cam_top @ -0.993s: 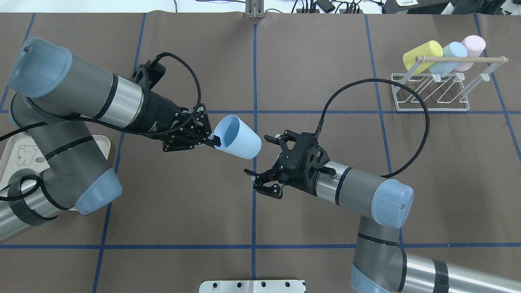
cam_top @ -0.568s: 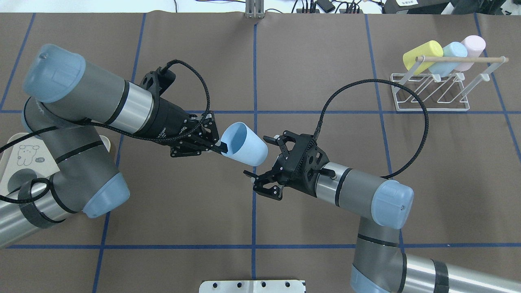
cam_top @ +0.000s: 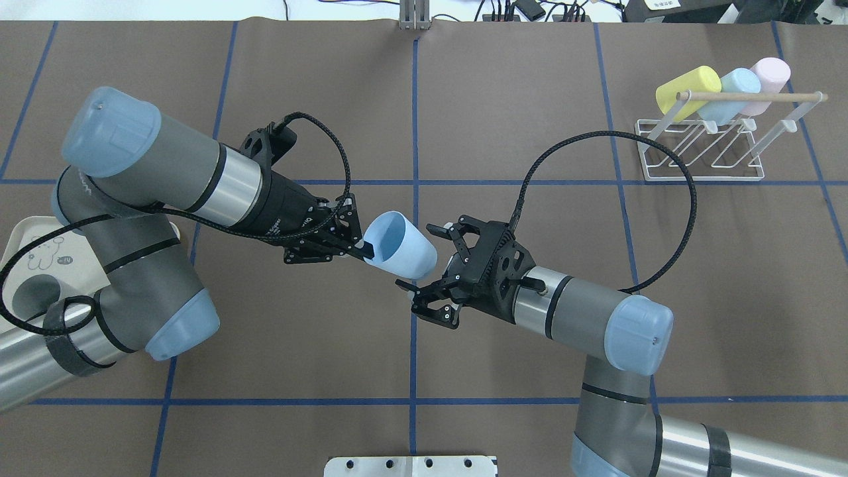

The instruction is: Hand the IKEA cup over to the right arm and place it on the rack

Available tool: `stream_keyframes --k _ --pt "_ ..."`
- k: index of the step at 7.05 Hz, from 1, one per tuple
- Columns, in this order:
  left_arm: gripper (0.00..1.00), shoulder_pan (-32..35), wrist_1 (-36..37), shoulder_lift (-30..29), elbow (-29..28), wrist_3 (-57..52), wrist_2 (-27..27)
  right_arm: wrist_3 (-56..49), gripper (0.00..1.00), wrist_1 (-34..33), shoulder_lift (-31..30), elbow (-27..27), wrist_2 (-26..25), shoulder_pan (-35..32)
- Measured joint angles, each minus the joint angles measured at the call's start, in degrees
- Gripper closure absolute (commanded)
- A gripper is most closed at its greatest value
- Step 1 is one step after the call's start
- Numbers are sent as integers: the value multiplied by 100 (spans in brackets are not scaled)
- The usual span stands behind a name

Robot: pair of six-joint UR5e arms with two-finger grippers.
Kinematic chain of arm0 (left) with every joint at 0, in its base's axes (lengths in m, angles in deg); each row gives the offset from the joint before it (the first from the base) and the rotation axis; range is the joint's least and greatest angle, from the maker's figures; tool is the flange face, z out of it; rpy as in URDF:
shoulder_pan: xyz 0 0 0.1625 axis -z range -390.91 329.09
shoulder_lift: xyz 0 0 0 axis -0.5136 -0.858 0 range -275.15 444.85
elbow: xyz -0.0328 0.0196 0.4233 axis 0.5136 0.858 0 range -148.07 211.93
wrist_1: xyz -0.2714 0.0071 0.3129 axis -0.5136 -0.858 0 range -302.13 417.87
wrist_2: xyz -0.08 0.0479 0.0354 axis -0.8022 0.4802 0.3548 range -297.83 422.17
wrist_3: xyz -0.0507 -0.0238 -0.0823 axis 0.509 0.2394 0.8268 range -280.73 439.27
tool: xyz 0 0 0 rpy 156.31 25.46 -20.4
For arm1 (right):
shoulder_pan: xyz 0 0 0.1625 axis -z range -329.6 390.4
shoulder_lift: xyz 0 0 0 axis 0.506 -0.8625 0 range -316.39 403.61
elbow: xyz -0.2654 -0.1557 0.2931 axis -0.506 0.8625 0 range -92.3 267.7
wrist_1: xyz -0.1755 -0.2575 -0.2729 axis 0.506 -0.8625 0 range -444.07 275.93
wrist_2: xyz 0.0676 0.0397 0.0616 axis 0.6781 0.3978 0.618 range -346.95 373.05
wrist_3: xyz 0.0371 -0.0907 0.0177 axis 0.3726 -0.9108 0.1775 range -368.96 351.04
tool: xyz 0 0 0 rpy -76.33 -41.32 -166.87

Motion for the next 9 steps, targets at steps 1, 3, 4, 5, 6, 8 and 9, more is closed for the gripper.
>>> stream_keyframes --k 1,3,4,5,6,8,9 --pt "100 -3 0 -2 -5 -6 0 -121 30 0 -14 0 -4 18" --pt "100 -3 0 2 -12 -10 1 -216 38 0 -44 0 -7 51" --pt "100 -3 0 3 -13 -11 5 -225 38 0 -52 0 -6 58" --pt "100 -3 2 2 -13 -11 8 -227 38 -1 -56 -1 -3 63" --pt "100 -3 6 1 -13 -11 16 -228 38 -2 -52 -4 0 68" --pt "1 -4 3 4 -18 -13 24 -229 38 15 -37 -12 4 72" --pt "0 -3 11 2 4 -68 28 -229 38 8 -36 -16 2 74"
